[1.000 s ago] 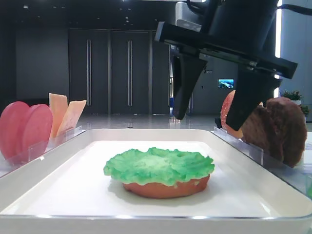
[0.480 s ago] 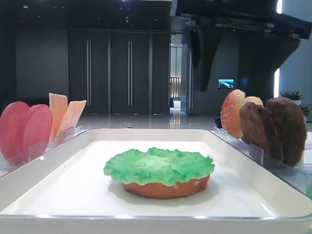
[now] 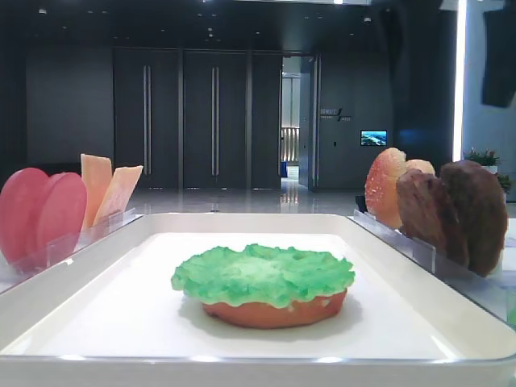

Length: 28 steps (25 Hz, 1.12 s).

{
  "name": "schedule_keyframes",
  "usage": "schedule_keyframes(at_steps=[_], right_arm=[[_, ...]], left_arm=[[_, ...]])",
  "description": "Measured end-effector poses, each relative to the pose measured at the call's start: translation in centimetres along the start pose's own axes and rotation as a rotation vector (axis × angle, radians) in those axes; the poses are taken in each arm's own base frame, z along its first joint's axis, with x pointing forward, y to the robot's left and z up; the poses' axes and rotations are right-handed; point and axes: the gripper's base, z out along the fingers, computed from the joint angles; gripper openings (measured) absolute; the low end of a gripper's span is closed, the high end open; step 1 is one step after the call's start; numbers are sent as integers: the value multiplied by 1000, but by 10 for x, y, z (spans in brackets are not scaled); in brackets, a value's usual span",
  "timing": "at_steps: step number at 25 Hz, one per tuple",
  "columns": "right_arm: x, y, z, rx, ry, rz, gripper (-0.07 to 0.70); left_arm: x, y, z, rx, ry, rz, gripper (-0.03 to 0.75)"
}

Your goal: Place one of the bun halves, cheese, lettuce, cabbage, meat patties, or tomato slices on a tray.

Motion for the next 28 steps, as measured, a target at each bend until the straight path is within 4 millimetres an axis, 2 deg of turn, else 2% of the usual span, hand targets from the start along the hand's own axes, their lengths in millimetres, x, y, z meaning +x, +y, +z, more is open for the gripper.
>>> schedule_keyframes(at_steps=[8, 14, 18, 22, 28], right_arm=[[5, -69, -33, 64, -13, 119, 521], [14, -124, -48, 107, -16, 207, 521], [20, -153, -53, 106, -20, 272, 521], [25, -168, -54, 78, -19, 322, 521], [25, -170, -55, 67, -24, 293, 521]], left_arm=[[0, 0, 0, 0, 0, -1, 579], [0, 0, 0, 0, 0, -2, 579], [0, 0, 0, 0, 0, -4, 579], [0, 0, 0, 0, 0, -4, 579], [0, 0, 0, 0, 0, -4, 579]])
